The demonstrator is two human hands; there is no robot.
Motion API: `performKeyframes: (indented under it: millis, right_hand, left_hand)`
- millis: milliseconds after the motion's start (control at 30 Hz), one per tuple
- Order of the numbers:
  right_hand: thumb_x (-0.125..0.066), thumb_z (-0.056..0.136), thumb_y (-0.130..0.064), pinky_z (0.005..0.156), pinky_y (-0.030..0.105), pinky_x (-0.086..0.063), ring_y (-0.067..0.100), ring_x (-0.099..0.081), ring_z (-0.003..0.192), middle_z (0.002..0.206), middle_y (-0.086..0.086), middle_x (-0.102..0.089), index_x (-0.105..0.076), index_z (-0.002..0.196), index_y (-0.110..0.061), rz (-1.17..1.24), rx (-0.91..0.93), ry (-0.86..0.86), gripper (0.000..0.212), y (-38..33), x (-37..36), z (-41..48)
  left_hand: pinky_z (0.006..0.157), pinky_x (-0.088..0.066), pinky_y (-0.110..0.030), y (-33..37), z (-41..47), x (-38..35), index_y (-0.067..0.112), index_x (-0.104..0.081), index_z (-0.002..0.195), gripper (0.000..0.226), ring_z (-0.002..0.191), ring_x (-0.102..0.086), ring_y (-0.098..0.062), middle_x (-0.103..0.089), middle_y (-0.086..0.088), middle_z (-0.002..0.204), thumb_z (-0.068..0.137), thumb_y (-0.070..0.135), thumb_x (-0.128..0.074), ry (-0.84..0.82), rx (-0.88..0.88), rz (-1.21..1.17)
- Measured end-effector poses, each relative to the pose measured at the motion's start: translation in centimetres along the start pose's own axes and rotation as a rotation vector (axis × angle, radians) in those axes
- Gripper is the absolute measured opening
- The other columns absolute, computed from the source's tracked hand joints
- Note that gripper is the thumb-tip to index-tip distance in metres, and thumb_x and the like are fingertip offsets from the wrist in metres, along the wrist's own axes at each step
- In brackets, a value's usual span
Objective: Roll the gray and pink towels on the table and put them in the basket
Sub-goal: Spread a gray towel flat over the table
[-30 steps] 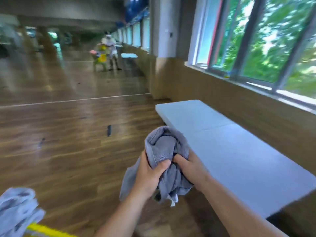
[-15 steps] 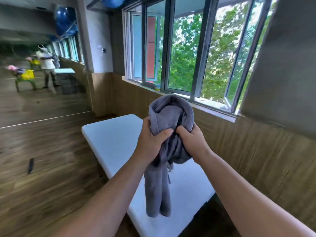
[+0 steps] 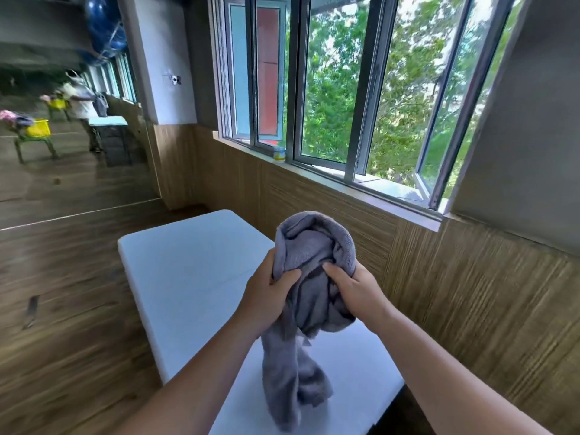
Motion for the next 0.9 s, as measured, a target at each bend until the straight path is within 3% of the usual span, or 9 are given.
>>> performKeyframes:
  millis: [133, 267, 300, 400, 500, 633, 733, 833, 900]
  right_hand:
    - [-0.064, 0.085, -0.052, 0.087, 0.041, -0.056, 0.011, -0.07, 0.088, 0.09, -0.007, -0.075, -0.07, 0.095, -0.037, -0.105, -0.085, -0.088, 0.019, 4.3, -0.7, 2.8]
    - [-0.059, 0.092, -0.044, 0.072, 0.035, -0.055, 0.011, -0.067, 0.074, 0.078, -0.005, -0.072, -0.066, 0.09, -0.033, -0.248, -0.174, -0.227, 0.013, 9.9, -4.3, 3.6]
    - [-0.059, 0.094, -0.041, 0.07, 0.032, -0.053, 0.009, -0.066, 0.072, 0.076, -0.006, -0.071, -0.065, 0.089, -0.034, -0.257, -0.194, -0.26, 0.011, 11.1, -4.8, 3.8]
    - [-0.059, 0.095, -0.038, 0.065, 0.025, -0.05, 0.002, -0.064, 0.069, 0.073, -0.013, -0.071, -0.064, 0.081, -0.035, -0.414, -0.184, -0.34, 0.015, 14.6, -4.4, 5.5]
    - [-0.064, 0.086, -0.039, 0.062, 0.029, -0.051, 0.004, -0.061, 0.064, 0.063, -0.013, -0.065, -0.058, 0.068, -0.03, -0.681, -0.114, -0.337, 0.021, 17.5, -1.9, 9.4]
    - [-0.076, 0.074, -0.043, 0.052, 0.025, -0.039, 0.006, -0.051, 0.056, 0.055, -0.008, -0.054, -0.044, 0.061, -0.024, -0.75, 0.016, -0.445, 0.039, 18.8, 0.0, 15.8]
    - [-0.074, 0.068, -0.031, 0.05, 0.019, -0.04, 0.003, -0.052, 0.054, 0.058, -0.011, -0.057, -0.053, 0.068, -0.03, -0.708, 0.042, -0.723, 0.022, 19.3, -0.2, 19.3]
    - [-0.065, 0.065, -0.028, 0.053, 0.024, -0.041, 0.005, -0.054, 0.058, 0.059, -0.013, -0.059, -0.053, 0.067, -0.029, -0.825, 0.103, -0.887, 0.012, 20.0, -0.6, 22.3]
    - [-0.065, 0.07, -0.03, 0.051, 0.027, -0.037, 0.01, -0.049, 0.056, 0.056, -0.008, -0.054, -0.047, 0.064, -0.02, -0.895, 0.098, -0.883, 0.021, 20.5, -1.2, 23.4]
  left_hand:
    - [0.098, -0.052, -0.038, -5.8, 1.9, -0.6, 0.046, -0.057, 0.125, 0.035, 0.109, -0.061, -0.004, -0.066, 0.022, 0.117, 0.09, 0.047, -0.052, -0.053, 0.151, 0.076]
    - [0.076, -0.048, -0.011, -10.1, 1.2, -2.9, 0.038, -0.062, 0.102, 0.015, 0.09, -0.064, 0.002, -0.068, 0.018, 0.092, 0.098, 0.025, -0.055, -0.03, 0.268, 0.152]
    - [0.076, -0.049, -0.012, -11.4, 0.9, -3.2, 0.037, -0.062, 0.101, 0.017, 0.091, -0.064, -0.001, -0.068, 0.017, 0.091, 0.099, 0.022, -0.055, -0.015, 0.304, 0.164]
    - [0.097, -0.048, -0.031, -16.8, 0.1, -3.0, 0.033, -0.065, 0.117, 0.022, 0.114, -0.06, -0.015, -0.063, 0.01, 0.119, 0.099, 0.029, -0.053, 0.002, 0.411, 0.288]
    - [0.103, -0.039, -0.034, -20.5, -0.2, 0.5, 0.025, -0.067, 0.123, 0.027, 0.123, -0.05, -0.03, -0.046, -0.004, 0.135, 0.099, 0.03, -0.055, 0.195, 0.522, 0.577]
    - [0.076, -0.047, -0.031, -19.9, -0.7, 4.4, 0.038, -0.067, 0.096, 0.023, 0.091, -0.063, -0.016, -0.069, 0.01, 0.101, 0.095, 0.018, -0.056, 0.429, 0.576, 0.596]
    - [0.064, -0.045, -0.031, -18.4, -1.6, 5.3, 0.041, -0.058, 0.083, 0.018, 0.079, -0.064, -0.014, -0.067, 0.016, 0.084, 0.091, 0.026, -0.065, 0.529, 0.662, 0.622]
    - [0.061, -0.044, -0.024, -17.8, -3.1, 4.8, 0.038, -0.061, 0.09, 0.02, 0.076, -0.061, 0.0, -0.066, 0.016, 0.086, 0.079, 0.037, -0.077, 0.464, 0.704, 0.597]
    - [0.069, -0.042, -0.015, -18.2, -4.4, 3.9, 0.037, -0.062, 0.097, 0.03, 0.088, -0.06, 0.0, -0.061, 0.016, 0.1, 0.074, 0.026, -0.077, 0.373, 0.728, 0.604]
Point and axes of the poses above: each hand's wrist, its own z-axis towards the middle knuckle, its own x-axis out of the back of the hand, y = z × x, the point moved 6 cm from there along z, towards the middle knuckle
